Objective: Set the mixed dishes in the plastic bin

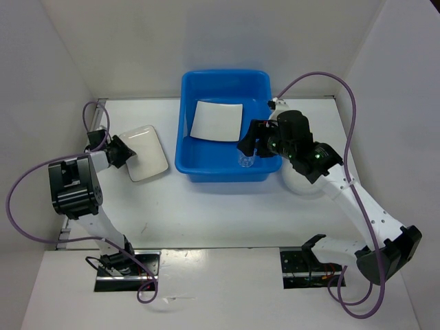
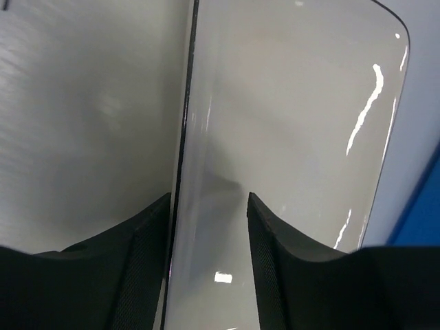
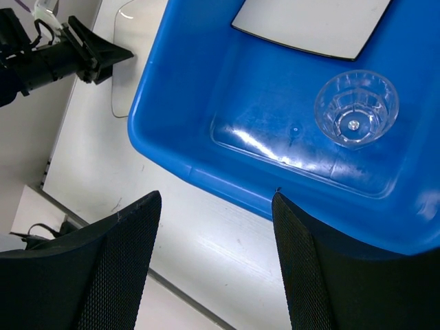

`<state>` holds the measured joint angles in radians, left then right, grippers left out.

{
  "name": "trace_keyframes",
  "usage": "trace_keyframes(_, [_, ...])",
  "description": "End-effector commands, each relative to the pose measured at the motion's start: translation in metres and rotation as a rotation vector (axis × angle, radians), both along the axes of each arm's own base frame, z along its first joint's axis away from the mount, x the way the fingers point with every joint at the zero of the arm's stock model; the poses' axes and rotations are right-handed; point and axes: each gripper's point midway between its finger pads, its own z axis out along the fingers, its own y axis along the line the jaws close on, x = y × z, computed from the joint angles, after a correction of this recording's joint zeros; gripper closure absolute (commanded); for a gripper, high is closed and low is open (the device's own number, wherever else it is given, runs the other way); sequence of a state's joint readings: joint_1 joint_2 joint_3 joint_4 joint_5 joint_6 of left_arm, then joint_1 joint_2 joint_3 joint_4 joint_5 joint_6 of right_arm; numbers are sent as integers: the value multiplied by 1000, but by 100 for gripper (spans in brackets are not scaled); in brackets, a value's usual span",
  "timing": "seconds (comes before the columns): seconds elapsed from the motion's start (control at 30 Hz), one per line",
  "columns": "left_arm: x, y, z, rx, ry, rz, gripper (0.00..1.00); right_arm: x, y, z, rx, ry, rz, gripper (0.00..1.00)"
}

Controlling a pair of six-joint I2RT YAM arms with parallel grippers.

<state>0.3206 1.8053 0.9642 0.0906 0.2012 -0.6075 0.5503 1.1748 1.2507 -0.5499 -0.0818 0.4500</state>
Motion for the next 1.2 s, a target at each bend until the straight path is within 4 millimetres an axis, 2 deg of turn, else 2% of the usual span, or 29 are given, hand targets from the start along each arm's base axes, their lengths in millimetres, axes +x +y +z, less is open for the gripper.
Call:
trace_keyframes(0.0, [-6,-26,-23,-114,41,-82,47,4,-2,8,-19,-29,-14,29])
trace_keyframes(0.13, [-7,-30,-25,-135,44,-98,60,6,-1,8,-26,-34,-10,29])
trace_keyframes(0.4, [-11,-33,-33,-160,70,-97,99,8,-4,8,-26,-34,-19,29])
trace_keyframes(0.47, [-10,-34,-33,-167,71,-89,100,8,-4,8,-32,-39,-15,29])
trace_keyframes(0.53, [-7,-33,-19,-161,35,-84,100,10,-3,4,-38,-30,-15,29])
trace_keyframes(0.63, [-6,-22,3,-101,12,-42,100,11,-3,6,-33,-37,-15,29])
trace_keyframes(0.77, [-2,-8,42,-20,-65,5,100,11,-3,6,-40,-42,-11,29])
trace_keyframes(0.87, [-2,-5,58,-4,-97,25,100,11,-3,6,-47,-47,-7,29])
trace_keyframes(1.1, [-5,-3,72,4,-119,53,100,10,-4,4,-58,-44,-2,29])
trace_keyframes(1.17, [-5,-5,87,9,-156,45,100,9,-5,7,-53,-52,-3,29])
